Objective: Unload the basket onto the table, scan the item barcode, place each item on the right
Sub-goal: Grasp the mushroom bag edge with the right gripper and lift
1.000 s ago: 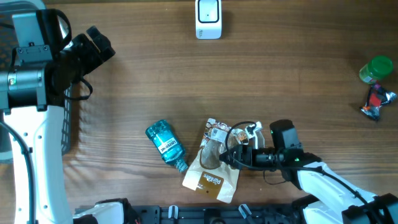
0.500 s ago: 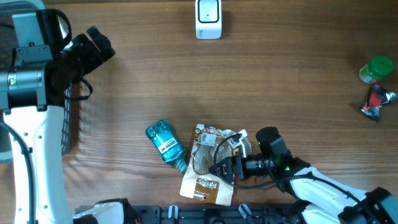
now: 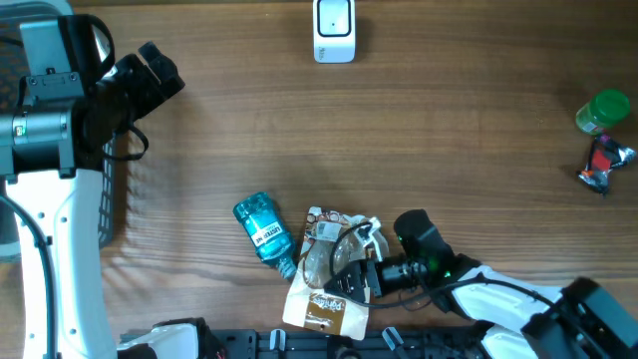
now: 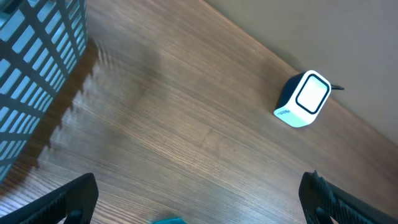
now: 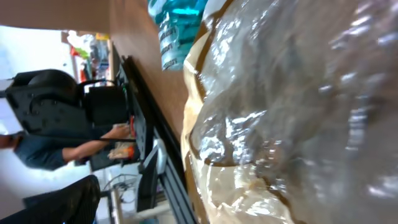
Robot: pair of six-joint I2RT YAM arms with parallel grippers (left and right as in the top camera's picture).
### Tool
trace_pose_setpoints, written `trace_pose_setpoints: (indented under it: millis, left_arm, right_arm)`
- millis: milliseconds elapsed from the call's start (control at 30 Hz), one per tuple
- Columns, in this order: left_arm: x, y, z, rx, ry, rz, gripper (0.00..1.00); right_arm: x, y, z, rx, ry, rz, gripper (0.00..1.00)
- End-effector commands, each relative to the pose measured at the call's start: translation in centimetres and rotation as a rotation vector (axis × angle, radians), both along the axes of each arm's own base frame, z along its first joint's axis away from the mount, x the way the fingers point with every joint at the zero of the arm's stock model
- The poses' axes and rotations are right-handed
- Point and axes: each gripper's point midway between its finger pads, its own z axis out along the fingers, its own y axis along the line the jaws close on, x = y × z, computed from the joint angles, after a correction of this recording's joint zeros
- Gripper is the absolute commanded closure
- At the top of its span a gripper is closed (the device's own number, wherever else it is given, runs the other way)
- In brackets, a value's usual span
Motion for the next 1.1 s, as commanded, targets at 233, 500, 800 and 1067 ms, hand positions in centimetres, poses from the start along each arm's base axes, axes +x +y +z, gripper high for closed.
trace_pose_setpoints:
  millis: [233, 500, 800, 1067]
  left_arm:
    - [0.1, 0.4, 0.1, 0.016, -0.003, 0.002, 0.0]
    - [0.1, 0.4, 0.1, 0.016, -0.003, 0.002, 0.0]
    - [0.1, 0.4, 0.1, 0.016, -0.002, 0.002, 0.0]
    - [0.1, 0.4, 0.1, 0.016, -0.002, 0.002, 0.0]
  right_arm:
    - [-1.1, 0.3, -1.5, -0.025, 0.112, 0.019, 0.45]
    - [-0.5, 0.3, -1.8, -0.047, 0.101, -0.018, 0.76]
    - [0.0, 0.7, -0.3, 0.036, -0.017, 0.04, 0.95]
    - [3.1, 0.2, 4.8, 0.177, -0.23, -0.012, 0.95]
